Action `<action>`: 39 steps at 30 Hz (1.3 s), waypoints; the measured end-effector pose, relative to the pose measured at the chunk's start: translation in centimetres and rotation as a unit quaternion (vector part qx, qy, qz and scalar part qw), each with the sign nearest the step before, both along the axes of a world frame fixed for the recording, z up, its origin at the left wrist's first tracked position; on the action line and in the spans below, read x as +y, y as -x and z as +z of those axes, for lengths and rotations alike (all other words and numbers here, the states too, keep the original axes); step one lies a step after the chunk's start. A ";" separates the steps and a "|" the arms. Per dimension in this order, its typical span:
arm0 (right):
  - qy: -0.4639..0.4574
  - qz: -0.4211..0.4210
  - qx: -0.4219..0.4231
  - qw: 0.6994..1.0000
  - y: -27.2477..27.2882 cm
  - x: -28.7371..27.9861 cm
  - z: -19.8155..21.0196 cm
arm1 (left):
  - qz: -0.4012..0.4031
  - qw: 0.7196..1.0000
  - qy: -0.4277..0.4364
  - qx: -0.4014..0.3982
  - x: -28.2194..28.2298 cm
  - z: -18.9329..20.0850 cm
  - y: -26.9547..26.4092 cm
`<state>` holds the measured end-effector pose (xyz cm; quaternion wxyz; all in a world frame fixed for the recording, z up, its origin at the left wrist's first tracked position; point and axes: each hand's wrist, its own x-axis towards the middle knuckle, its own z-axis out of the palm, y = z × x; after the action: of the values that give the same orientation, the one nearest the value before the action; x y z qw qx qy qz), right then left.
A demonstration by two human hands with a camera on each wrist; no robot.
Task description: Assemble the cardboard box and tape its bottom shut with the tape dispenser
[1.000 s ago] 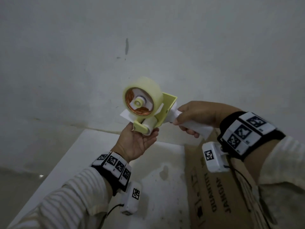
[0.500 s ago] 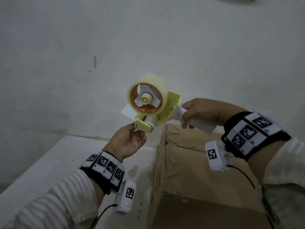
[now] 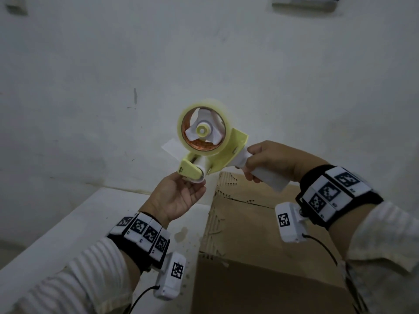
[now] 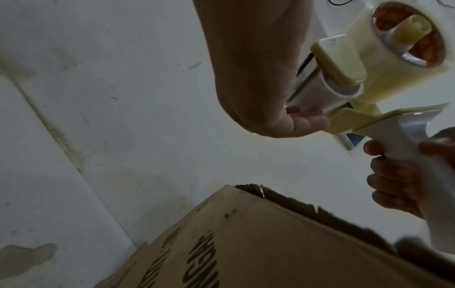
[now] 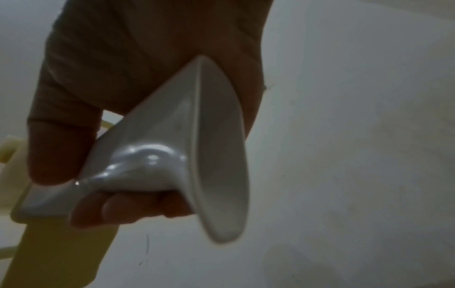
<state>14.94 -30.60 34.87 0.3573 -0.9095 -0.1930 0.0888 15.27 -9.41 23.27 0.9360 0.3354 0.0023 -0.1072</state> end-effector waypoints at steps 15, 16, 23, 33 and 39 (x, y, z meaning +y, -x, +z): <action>0.016 -0.033 0.033 0.999 -1.8 -1.4 -1.4 | -0.013 0.983 -0.172 0.064 -0.7 -1.5 -2.2; 0.029 -0.036 0.033 0.998 -1.8 -1.6 -1.6 | -0.011 0.978 -0.200 0.060 -0.9 -1.4 -2.4; 0.086 -0.056 0.051 0.993 -1.9 -2.8 -2.8 | 0.010 0.942 -0.333 0.049 -2.2 -1.9 -3.5; 0.208 -0.131 0.004 0.969 -3.2 -3.9 -2.7 | 0.045 0.928 -0.368 0.025 -1.7 -2.0 -4.3; 0.248 -0.145 0.012 0.958 -4.1 -3.8 -3.9 | 0.039 0.931 -0.360 0.046 -1.6 -3.3 -4.5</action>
<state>19.01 -34.36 31.01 0.1321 -0.9866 -0.0266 0.0915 19.79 -11.03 20.01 0.7549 0.6439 0.0969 -0.0778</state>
